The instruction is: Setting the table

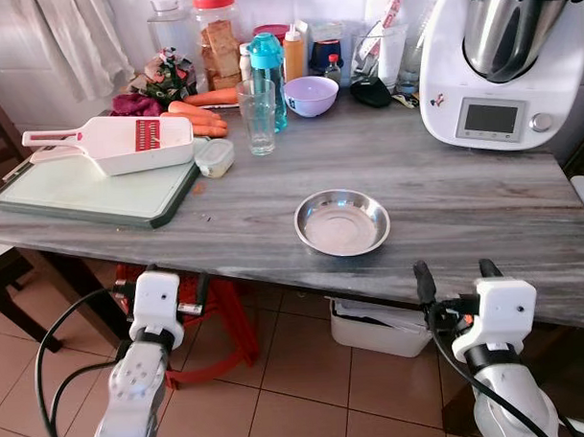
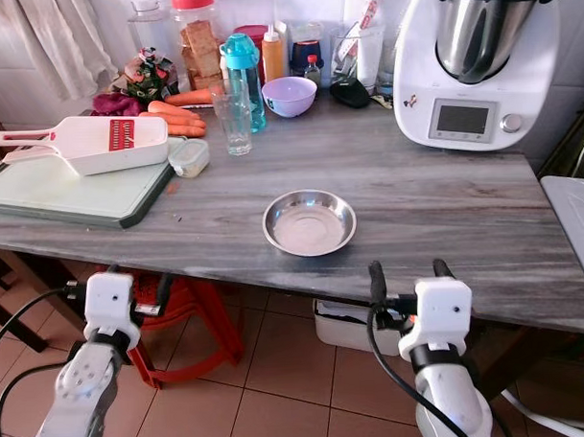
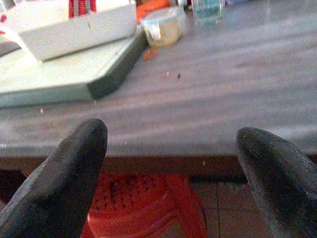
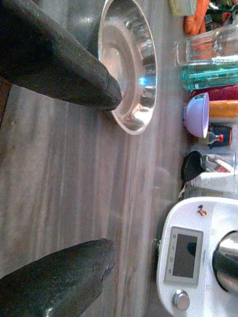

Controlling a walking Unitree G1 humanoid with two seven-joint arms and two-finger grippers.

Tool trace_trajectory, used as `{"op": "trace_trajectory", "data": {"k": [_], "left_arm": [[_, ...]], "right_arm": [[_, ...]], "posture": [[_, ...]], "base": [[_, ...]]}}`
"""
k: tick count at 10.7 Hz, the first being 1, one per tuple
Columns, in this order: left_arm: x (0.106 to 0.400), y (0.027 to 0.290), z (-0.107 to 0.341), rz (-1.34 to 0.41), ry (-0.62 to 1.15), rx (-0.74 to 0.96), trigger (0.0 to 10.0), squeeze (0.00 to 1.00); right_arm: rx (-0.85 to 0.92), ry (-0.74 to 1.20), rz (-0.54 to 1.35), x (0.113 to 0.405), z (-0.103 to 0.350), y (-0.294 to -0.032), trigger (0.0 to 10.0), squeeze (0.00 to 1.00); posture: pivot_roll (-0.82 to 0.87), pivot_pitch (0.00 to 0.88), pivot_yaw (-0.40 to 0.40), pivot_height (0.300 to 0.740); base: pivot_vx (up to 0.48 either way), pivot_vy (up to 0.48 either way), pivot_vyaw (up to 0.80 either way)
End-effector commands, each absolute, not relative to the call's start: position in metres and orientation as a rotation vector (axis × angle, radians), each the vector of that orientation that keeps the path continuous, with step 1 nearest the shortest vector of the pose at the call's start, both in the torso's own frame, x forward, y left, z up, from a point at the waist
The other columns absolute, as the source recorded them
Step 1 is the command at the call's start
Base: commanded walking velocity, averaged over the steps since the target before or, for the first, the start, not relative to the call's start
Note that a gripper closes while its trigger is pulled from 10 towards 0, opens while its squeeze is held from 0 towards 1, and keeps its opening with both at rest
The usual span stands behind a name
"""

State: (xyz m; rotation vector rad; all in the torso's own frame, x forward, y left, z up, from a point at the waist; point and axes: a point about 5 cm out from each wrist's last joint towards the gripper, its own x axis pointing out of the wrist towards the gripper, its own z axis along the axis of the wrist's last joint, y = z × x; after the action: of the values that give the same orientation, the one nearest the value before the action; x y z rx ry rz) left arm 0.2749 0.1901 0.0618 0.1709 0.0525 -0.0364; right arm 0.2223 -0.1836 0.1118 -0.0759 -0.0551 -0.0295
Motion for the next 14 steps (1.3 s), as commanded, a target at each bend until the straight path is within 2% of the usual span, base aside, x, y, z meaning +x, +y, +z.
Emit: {"op": "trace_trajectory", "data": {"k": [1,5,11,14], "left_arm": [[0.277,0.188,0.063,-0.032,0.046,0.172,10.0,0.0],[0.285,0.178,0.067,-0.02,0.026,0.15,10.0,0.0],[0.287,0.176,0.067,-0.032,0.029,0.149,10.0,0.0],[0.288,0.175,0.067,-0.033,0.032,0.149,10.0,0.0]], "right_arm": [[-0.086,-0.066,-0.035,0.224,0.117,-0.185,10.0,0.0],[-0.027,-0.042,-0.072,0.224,0.114,-0.185,10.0,0.0],[-0.022,-0.038,-0.114,0.225,0.114,-0.191,10.0,0.0],[-0.014,-0.035,-0.107,0.227,0.113,-0.188,10.0,0.0]], "posture": [[0.0,0.0,0.043,0.74],[0.01,0.0,0.045,0.74],[-0.01,0.0,0.056,0.74],[-0.01,0.0,0.056,0.74]], "base": [[0.0,0.0,0.0],[0.0,0.0,-0.69],[0.0,0.0,0.0],[-0.254,0.0,0.0]]}}
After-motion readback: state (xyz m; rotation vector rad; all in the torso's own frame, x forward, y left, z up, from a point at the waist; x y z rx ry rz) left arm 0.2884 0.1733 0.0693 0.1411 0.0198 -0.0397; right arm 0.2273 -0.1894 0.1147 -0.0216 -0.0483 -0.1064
